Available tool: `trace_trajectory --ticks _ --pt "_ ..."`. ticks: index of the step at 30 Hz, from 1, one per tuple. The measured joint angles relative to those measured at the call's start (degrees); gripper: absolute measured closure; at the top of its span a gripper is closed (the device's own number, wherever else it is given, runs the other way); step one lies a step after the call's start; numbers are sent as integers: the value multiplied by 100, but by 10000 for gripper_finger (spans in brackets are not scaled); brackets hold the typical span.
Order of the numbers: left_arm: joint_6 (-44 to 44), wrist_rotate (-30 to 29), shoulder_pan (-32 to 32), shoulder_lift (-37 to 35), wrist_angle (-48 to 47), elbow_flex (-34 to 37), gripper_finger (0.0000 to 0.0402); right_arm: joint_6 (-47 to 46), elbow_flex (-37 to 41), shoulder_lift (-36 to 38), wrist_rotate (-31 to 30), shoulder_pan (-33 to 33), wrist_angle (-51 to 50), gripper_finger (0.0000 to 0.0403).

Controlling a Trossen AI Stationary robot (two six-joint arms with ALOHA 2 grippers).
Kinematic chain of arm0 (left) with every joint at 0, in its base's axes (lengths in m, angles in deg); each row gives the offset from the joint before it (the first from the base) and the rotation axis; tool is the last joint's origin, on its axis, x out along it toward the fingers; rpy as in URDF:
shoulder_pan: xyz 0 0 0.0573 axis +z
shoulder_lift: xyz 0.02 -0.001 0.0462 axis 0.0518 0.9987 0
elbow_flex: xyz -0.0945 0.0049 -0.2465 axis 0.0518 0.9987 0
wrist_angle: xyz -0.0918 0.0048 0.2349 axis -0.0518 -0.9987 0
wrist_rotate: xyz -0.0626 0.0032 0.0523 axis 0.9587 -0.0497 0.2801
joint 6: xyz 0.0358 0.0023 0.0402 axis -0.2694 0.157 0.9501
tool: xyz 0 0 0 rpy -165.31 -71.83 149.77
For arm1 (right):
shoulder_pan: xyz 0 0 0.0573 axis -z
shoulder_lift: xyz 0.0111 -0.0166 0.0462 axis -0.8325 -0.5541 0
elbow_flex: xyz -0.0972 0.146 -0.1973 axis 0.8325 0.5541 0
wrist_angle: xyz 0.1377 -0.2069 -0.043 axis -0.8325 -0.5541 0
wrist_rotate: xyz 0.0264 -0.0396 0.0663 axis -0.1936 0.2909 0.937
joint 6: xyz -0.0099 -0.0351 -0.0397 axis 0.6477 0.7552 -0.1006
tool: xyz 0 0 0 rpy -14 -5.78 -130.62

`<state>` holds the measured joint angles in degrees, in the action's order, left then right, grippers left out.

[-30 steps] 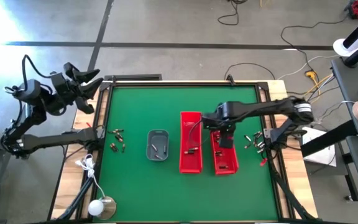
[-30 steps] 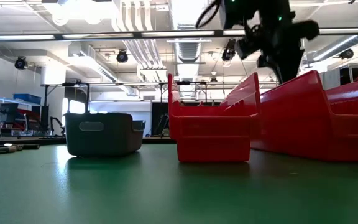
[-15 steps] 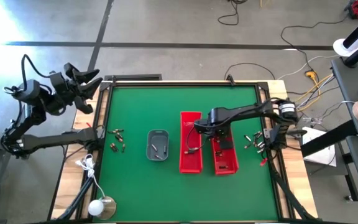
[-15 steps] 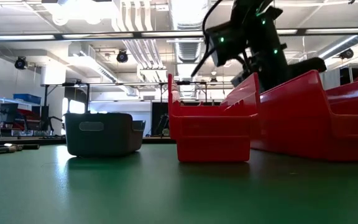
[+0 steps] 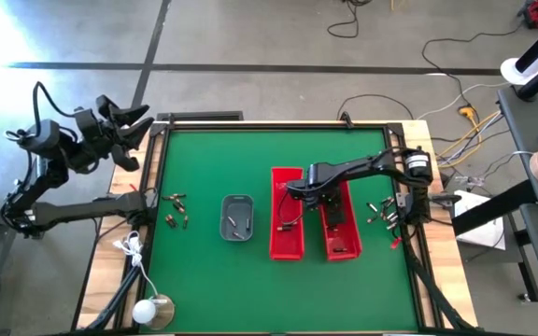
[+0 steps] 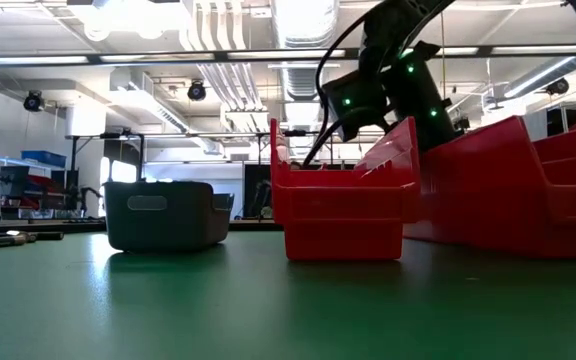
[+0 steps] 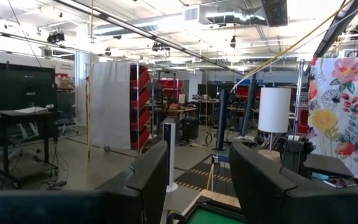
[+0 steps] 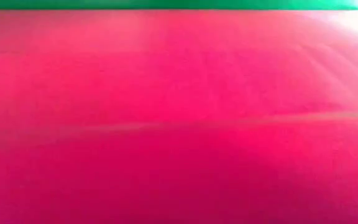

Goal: Sort batteries
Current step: Put the small black battery into the right red bin

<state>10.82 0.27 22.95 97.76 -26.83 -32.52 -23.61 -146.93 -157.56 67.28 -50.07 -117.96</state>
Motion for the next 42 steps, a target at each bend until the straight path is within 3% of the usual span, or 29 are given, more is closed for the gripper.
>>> trace_trajectory --ticks 9,14,27,31,36,39,42 --pt "2 0 1 -38 -40 0 251 -680 -78 679 -74 51 -220 248" --pt "117 0 1 -27 -40 2 251 -1218 -39 1307 -165 326 164 208" --pt "-44 0 -1 -40 -137 4 251 -2474 33 1528 -318 1605 202 197" --pt "-44 0 0 -42 -147 4 251 -3551 -31 1849 -349 1689 215 197" --pt "-44 0 1 -42 -170 4 251 -6572 254 2629 -867 1693 -267 197" --pt "16 0 1 -42 -184 4 251 -7007 737 3135 -830 1575 -586 197" --pt "173 0 0 -42 -263 4 251 -7048 1314 3536 -213 1375 -609 197"
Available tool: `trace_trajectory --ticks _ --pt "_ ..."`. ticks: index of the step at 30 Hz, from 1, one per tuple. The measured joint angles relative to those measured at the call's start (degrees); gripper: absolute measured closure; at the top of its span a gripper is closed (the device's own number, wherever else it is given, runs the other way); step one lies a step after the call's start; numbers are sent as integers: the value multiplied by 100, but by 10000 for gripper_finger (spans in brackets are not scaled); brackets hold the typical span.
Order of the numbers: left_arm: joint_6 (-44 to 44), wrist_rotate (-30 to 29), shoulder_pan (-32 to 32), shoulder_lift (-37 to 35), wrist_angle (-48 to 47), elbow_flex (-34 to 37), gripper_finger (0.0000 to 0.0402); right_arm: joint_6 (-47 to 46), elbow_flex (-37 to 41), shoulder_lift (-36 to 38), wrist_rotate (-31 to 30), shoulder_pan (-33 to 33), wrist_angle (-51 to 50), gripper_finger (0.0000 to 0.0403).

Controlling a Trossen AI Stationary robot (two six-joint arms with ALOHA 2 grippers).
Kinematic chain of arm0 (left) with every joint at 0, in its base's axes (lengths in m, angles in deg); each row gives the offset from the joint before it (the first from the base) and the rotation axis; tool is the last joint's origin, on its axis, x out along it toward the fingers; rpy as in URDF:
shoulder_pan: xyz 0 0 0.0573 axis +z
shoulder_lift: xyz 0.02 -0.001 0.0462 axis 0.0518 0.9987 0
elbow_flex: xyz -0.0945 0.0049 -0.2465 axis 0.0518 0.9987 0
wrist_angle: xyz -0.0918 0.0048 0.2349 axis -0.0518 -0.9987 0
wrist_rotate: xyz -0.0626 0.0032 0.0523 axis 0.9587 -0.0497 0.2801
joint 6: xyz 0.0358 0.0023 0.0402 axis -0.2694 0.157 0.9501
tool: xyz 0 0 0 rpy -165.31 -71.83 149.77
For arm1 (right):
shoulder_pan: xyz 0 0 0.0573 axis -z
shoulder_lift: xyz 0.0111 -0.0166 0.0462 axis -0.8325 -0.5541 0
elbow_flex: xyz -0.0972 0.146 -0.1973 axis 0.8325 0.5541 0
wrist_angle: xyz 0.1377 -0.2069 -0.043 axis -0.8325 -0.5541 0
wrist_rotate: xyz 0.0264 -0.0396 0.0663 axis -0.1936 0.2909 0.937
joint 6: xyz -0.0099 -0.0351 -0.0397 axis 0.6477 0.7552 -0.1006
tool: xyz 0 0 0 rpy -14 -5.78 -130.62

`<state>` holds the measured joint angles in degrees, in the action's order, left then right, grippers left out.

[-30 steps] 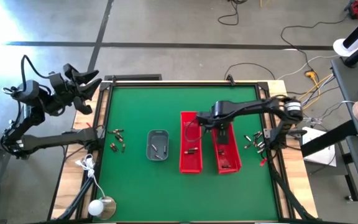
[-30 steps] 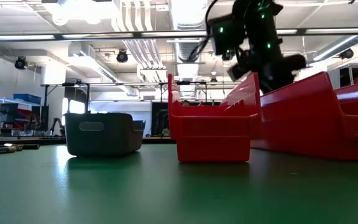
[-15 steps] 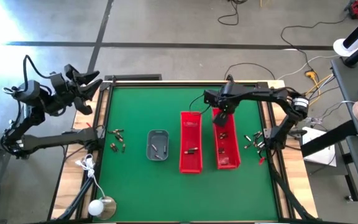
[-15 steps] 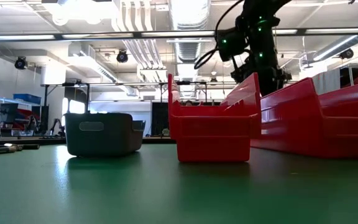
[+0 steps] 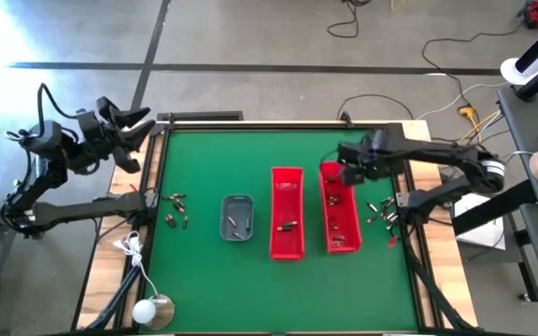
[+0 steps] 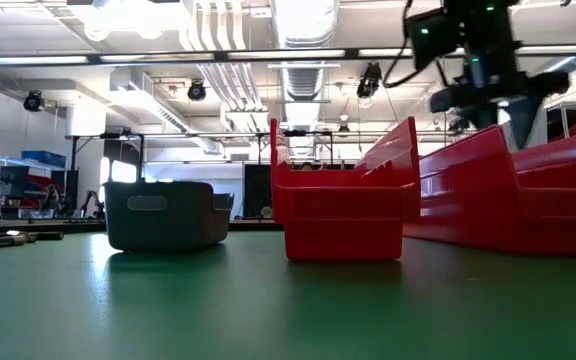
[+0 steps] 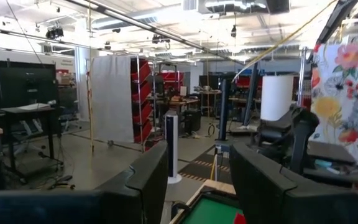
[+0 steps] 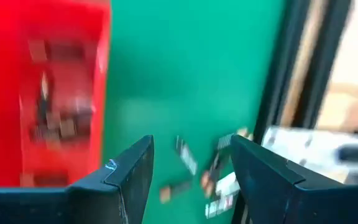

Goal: Sort batteries
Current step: Put the small black battery into the right red bin

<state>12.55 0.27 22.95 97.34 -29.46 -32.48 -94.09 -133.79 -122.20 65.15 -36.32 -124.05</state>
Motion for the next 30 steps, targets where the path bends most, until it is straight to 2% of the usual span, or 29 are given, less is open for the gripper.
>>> trace_trajectory --ticks 5,11,15,21,25,27,30 --pt "138 0 1 3 30 0 251 528 635 401 1095 -682 99 197" --pt "294 -55 0 46 123 0 251 704 854 517 1502 -1643 215 197" --pt "455 -65 0 48 124 0 251 617 857 433 1842 -1977 609 197" --pt "568 -66 1 52 124 0 251 140 844 274 1875 -2134 1202 197" --pt "567 -66 1 49 124 0 251 -60 840 251 1840 -2121 979 197" --pt "563 -63 0 45 121 0 251 -671 840 293 1676 -2063 590 197" --pt "548 -61 1 39 87 0 251 -2207 894 457 1289 -1866 -78 197"
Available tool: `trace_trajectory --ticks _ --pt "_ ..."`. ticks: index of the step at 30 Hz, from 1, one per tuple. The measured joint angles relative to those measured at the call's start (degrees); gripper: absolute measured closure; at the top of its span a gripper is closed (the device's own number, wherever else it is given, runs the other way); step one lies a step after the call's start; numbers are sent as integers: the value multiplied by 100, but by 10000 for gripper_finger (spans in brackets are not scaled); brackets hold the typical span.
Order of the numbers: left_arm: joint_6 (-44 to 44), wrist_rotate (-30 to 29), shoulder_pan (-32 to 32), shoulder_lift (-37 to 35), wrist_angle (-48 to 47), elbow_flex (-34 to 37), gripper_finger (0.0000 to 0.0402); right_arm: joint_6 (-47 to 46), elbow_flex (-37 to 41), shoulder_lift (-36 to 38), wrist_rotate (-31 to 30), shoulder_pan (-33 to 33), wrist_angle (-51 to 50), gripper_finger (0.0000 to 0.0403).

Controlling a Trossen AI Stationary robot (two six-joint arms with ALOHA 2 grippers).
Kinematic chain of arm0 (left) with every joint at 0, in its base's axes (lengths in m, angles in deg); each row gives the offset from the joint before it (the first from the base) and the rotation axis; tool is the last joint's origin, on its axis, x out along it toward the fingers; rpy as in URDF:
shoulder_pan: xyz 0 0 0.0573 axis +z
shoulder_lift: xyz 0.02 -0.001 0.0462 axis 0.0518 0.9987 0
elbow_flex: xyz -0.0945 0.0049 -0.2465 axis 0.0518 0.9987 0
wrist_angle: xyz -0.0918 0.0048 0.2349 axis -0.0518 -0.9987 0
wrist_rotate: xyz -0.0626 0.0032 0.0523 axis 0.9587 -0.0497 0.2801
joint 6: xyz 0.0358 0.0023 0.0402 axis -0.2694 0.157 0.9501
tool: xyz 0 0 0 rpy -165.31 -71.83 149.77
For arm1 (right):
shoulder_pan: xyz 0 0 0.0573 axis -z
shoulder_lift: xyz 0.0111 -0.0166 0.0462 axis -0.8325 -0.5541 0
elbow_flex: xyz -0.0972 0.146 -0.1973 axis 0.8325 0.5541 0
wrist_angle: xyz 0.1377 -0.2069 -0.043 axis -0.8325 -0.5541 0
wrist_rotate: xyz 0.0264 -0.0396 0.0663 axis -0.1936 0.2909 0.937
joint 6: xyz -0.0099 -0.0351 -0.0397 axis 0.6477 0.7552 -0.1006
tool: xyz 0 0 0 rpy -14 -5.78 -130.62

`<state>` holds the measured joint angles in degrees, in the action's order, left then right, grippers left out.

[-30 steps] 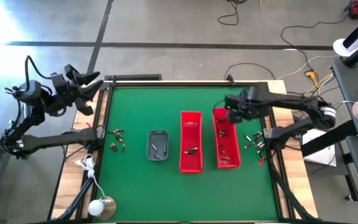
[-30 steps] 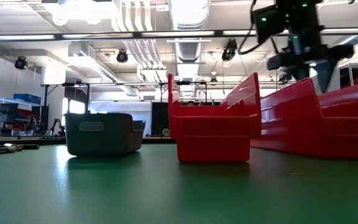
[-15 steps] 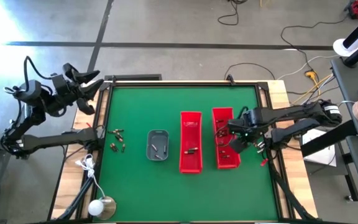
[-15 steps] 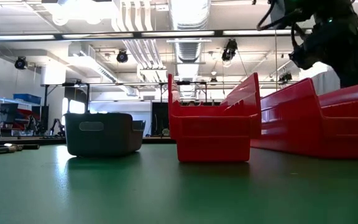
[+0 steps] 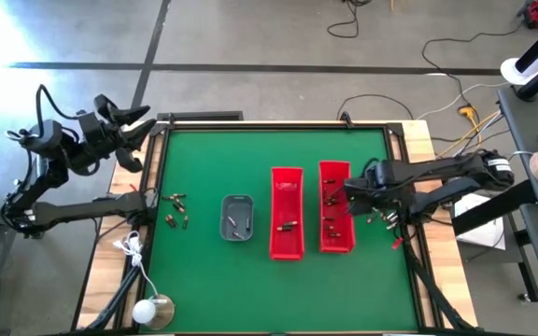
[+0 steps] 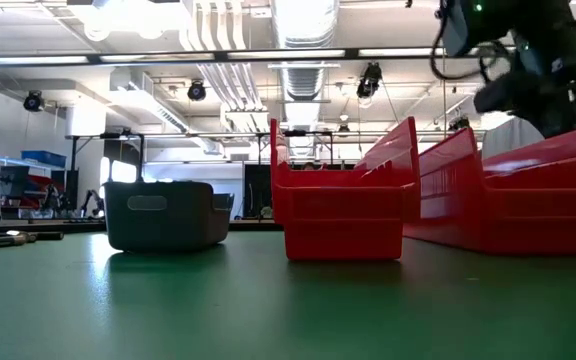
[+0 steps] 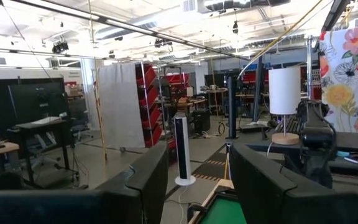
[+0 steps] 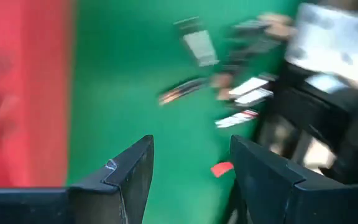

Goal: Sort batteries
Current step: Put the small black battery into the right red bin

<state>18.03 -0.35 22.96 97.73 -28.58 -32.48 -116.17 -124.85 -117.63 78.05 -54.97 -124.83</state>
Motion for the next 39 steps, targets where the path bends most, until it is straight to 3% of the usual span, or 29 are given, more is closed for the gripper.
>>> trace_trajectory --ticks 3,6,13,19,26,39 --pt "31 2 -1 2 1 0 251 -1610 221 287 -108 253 -60 197" --pt "81 3 0 2 2 0 251 -2645 515 616 -375 421 403 197" --pt "134 54 -1 0 -35 0 251 -4988 999 912 -1624 484 707 197" --pt "142 55 0 0 -48 0 251 -5094 1135 619 -1679 825 1139 197" --pt "98 57 -2 4 -52 0 251 -5148 1402 583 -1226 1310 1156 197" --pt "-170 59 0 4 -244 11 251 -5261 1633 272 -915 2344 1337 197"
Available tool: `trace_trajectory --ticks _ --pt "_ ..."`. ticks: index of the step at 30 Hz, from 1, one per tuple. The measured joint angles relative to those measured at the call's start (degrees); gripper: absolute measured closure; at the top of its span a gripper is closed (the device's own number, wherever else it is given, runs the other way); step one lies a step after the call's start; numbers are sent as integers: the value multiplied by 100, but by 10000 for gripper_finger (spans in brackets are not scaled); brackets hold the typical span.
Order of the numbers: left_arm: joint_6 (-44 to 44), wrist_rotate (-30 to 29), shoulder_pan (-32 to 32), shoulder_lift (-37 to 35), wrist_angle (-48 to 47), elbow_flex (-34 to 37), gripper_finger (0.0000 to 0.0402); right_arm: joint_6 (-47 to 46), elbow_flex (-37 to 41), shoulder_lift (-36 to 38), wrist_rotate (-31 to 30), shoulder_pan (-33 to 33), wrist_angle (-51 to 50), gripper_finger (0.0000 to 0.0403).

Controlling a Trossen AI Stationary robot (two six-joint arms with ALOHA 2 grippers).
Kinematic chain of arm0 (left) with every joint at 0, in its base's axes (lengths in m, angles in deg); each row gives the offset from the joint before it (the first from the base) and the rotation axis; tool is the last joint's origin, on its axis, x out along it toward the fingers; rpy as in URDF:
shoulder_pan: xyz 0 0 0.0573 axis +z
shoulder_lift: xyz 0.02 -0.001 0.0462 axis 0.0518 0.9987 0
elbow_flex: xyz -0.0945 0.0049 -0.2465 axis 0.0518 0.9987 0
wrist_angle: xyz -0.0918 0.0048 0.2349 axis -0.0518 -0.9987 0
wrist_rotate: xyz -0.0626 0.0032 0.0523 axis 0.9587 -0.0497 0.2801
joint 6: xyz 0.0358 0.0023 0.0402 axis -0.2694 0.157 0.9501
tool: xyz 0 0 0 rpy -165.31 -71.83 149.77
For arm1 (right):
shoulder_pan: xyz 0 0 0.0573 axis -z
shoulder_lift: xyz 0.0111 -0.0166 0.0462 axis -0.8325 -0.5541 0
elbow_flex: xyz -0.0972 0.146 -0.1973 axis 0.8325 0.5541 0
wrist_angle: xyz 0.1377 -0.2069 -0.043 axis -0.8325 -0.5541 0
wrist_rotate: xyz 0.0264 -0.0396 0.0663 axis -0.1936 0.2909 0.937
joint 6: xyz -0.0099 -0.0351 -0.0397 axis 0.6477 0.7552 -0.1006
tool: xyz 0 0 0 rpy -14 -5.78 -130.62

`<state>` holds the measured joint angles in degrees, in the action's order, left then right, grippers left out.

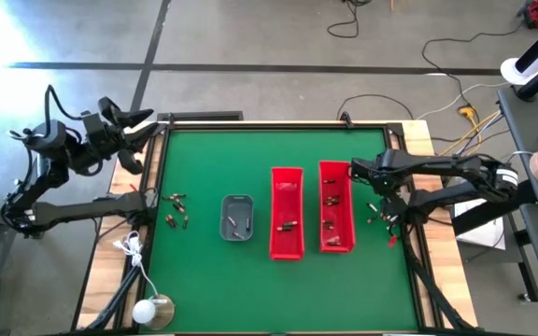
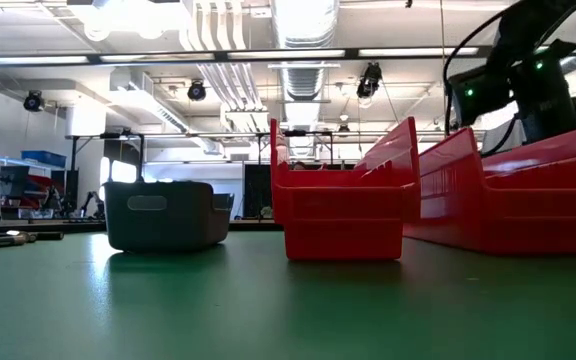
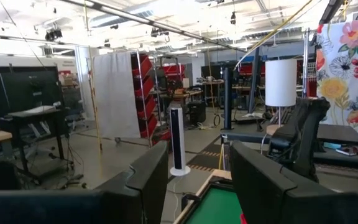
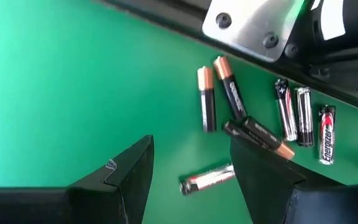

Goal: Sort batteries
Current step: Put the small black battery into the right red bin

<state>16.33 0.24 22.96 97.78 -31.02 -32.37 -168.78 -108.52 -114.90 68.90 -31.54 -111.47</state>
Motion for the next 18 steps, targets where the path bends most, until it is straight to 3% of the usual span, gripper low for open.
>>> trace_trajectory --ticks 9,18 --pt "-24 0 -1 0 -95 4 251 -57 115 -551 387 280 27 221" --pt "-121 0 -2 0 -91 4 251 -171 380 -546 494 490 253 254"
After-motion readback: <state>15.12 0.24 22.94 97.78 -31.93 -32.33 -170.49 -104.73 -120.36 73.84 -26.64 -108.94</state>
